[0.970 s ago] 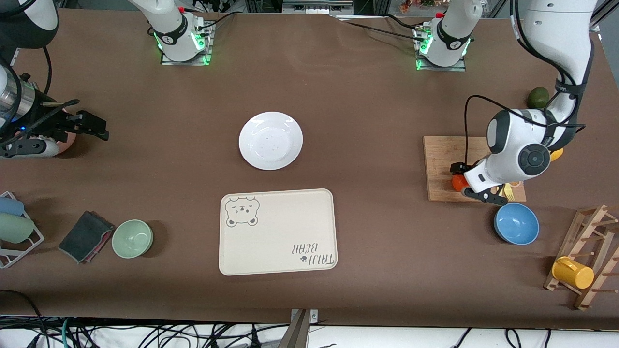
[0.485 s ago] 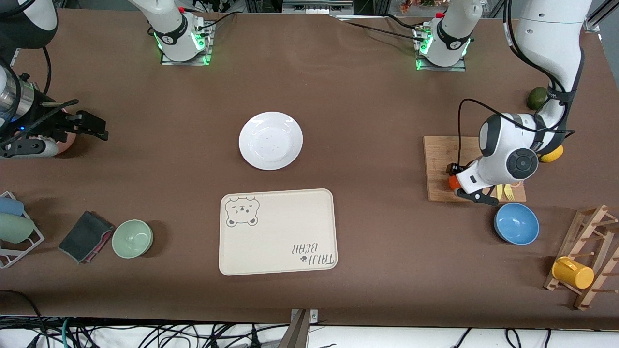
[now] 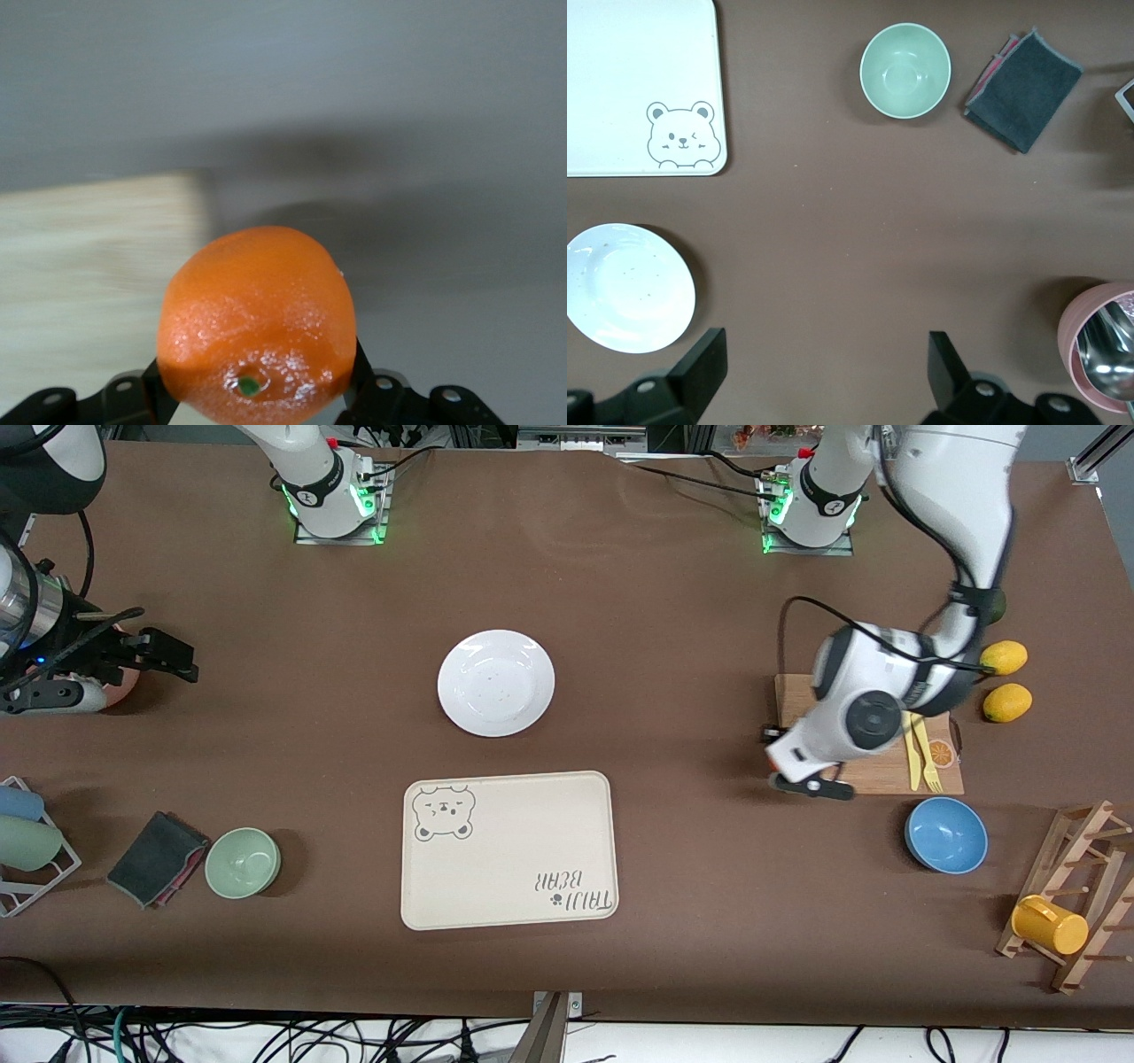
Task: Place orange and plate with both arms
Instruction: 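Carry the orange with the left gripper over the white plate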
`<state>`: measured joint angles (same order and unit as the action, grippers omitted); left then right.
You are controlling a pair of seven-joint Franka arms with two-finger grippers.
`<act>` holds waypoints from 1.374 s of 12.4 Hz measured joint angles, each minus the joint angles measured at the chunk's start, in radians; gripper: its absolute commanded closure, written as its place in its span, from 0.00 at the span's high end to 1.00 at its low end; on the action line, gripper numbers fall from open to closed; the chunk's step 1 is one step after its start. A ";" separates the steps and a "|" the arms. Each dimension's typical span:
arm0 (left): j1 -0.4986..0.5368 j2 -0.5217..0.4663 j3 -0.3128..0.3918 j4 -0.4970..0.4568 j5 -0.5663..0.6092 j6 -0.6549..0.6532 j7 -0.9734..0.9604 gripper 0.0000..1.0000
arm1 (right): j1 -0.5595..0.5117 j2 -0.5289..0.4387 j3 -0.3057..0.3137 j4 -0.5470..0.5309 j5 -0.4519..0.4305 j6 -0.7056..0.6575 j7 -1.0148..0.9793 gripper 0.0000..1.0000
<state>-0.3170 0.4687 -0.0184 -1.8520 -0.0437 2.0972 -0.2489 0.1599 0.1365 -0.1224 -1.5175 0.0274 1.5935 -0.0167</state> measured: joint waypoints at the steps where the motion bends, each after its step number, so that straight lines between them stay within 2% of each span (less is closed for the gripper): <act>1: -0.061 0.001 -0.024 0.039 -0.049 -0.003 -0.136 0.00 | 0.000 0.000 0.000 0.000 0.000 0.000 0.000 1.00; 4: -0.262 0.049 -0.046 0.176 -0.162 -0.007 -0.480 0.00 | 0.000 0.000 0.000 0.000 0.000 0.000 0.000 1.00; 7: -0.456 0.222 -0.050 0.369 -0.207 0.039 -0.733 0.00 | 0.000 0.000 0.000 0.000 0.000 0.000 0.000 1.00; 9: -0.560 0.348 -0.050 0.449 -0.207 0.168 -0.851 0.00 | 0.000 0.000 0.000 0.000 0.000 0.000 0.000 1.00; 10: -0.595 0.393 -0.049 0.467 -0.207 0.231 -0.887 0.08 | 0.000 0.000 0.000 0.000 0.000 0.000 0.000 1.00; 11: -0.619 0.425 -0.048 0.477 -0.207 0.273 -0.906 0.68 | 0.000 0.000 0.000 0.000 0.000 0.000 0.000 1.00; 12: -0.631 0.434 -0.047 0.487 -0.207 0.285 -0.913 1.00 | 0.000 0.000 0.000 0.000 0.000 0.000 0.000 1.00; 15: -0.631 0.436 -0.033 0.500 -0.207 0.277 -0.914 1.00 | 0.000 0.000 0.000 0.000 0.000 0.000 0.000 1.00; 17: -0.603 0.420 -0.023 0.529 -0.207 0.184 -0.914 1.00 | 0.000 0.000 0.000 0.000 0.000 0.000 0.000 1.00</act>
<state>-0.9196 0.8883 -0.0418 -1.3225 -0.2511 2.2808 -1.1632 0.1601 0.1367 -0.1224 -1.5175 0.0273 1.5935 -0.0167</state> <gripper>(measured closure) 0.000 0.000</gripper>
